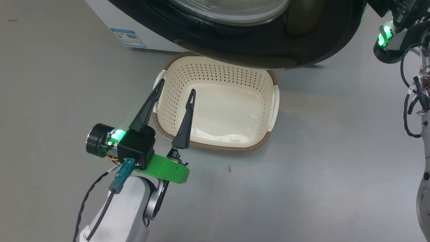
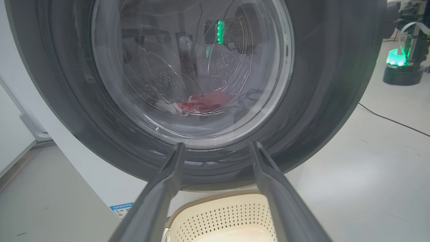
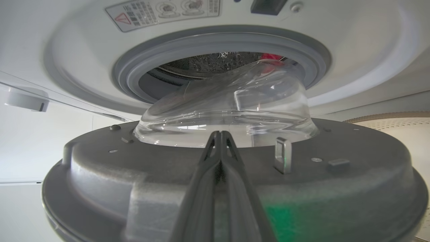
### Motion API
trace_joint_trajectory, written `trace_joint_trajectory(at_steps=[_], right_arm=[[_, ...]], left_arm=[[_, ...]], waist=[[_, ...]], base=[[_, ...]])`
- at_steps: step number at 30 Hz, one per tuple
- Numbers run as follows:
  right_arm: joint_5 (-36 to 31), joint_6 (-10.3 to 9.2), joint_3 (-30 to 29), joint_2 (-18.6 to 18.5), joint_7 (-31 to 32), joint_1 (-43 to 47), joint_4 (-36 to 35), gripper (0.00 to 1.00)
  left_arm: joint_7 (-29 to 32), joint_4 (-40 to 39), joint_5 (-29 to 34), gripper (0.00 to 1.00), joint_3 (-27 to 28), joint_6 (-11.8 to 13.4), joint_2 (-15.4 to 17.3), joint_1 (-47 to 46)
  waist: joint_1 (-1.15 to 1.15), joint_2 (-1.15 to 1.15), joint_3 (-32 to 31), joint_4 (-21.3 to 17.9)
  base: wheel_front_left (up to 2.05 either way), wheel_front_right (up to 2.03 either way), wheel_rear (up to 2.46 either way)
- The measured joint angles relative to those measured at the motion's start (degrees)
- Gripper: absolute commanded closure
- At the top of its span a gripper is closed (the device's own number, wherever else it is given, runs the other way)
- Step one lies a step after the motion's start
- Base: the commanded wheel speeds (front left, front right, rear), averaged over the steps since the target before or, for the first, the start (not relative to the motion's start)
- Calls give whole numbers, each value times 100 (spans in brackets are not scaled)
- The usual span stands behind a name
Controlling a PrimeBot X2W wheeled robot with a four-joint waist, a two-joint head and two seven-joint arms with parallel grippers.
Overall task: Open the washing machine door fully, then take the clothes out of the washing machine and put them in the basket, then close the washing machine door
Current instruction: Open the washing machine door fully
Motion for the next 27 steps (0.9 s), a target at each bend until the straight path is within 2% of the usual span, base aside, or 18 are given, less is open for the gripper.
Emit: trace_joint_trajectory(at_steps=[13,27], right_arm=[[142,198,182,349,312,849,4,100],[193,249,291,553,378,1798,-127,100]], left_arm=[[0,243,-70,0,75,62,1,271],[0,423,-164,0,174,132,2,668]], waist=[[0,0,-474,15],[0,0,-1055,208]], base=[[0,0,0],[0,0,0]])
